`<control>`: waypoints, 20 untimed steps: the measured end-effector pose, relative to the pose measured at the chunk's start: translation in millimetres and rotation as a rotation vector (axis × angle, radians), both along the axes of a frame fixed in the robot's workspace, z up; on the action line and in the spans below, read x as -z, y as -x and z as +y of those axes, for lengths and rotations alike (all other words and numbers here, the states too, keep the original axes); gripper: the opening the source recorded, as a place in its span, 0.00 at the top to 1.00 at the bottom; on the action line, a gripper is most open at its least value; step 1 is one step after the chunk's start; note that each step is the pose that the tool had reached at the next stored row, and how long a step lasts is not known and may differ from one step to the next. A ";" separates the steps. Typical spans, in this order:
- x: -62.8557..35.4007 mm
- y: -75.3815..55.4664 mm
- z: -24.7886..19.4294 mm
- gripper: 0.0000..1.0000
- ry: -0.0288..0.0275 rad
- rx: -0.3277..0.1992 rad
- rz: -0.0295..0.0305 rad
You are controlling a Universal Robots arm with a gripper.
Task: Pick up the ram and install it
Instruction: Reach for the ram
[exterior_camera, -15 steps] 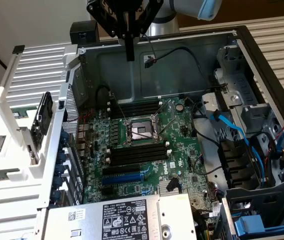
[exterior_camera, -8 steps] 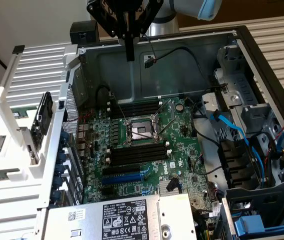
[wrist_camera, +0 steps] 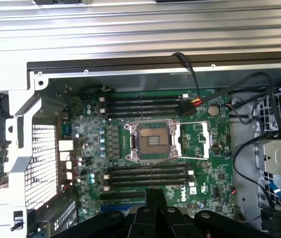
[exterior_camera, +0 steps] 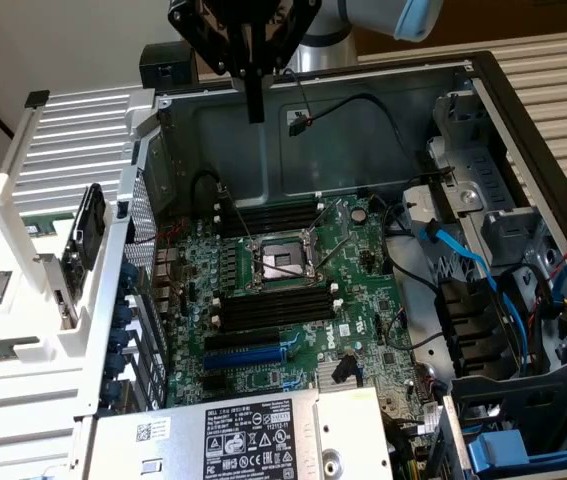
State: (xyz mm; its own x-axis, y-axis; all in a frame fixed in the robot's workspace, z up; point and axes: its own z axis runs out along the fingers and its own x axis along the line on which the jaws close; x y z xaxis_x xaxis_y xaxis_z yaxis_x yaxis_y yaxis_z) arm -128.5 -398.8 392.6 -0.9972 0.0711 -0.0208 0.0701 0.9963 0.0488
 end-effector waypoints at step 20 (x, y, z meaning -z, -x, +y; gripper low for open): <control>0.3 84.3 0.0 0.90 0.0000 0.000 -0.0009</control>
